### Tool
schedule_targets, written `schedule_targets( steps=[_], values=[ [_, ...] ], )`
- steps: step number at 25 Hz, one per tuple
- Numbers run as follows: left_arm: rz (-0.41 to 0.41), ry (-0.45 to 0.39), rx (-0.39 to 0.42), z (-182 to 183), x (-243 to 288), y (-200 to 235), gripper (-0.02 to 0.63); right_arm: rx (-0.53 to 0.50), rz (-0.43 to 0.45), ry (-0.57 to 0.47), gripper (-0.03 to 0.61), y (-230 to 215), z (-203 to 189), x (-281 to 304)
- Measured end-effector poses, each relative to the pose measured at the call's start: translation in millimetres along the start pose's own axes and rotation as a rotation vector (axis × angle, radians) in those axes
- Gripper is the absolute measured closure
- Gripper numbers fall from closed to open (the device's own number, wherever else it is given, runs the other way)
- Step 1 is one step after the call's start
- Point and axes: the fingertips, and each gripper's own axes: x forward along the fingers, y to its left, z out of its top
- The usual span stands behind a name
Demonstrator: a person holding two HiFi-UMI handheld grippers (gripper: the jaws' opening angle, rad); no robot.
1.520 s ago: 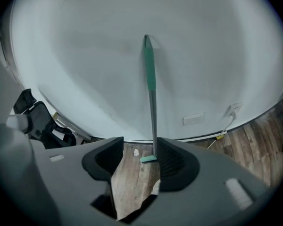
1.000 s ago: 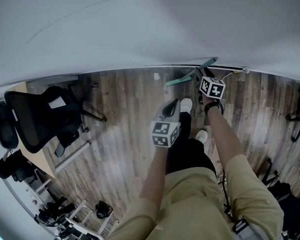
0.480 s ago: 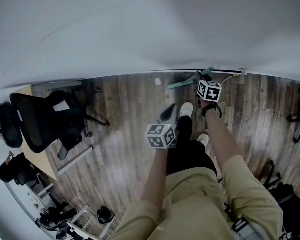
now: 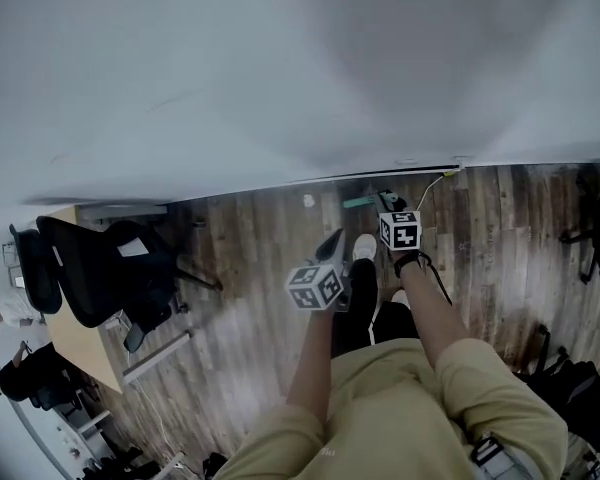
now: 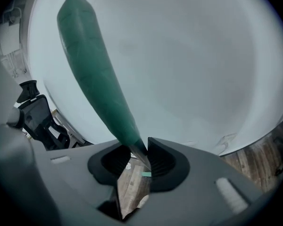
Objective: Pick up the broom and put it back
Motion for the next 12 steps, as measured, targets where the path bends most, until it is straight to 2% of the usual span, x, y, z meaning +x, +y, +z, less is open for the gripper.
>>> schedule_targets(
  steps=[4, 12],
  values=[
    [-0.035, -0.02, 0.041, 24.5, -9.0, -26.8, 0.612, 0.02, -0.038, -0.069, 0.468, -4.0, 26.7, -58.3],
    [-0.151, -0.054, 0.129, 77.6, -16.9, -102.5, 0.612, 0.005, -0.13, -0.284, 0.472, -12.6, 100.2, -203.5]
  ],
)
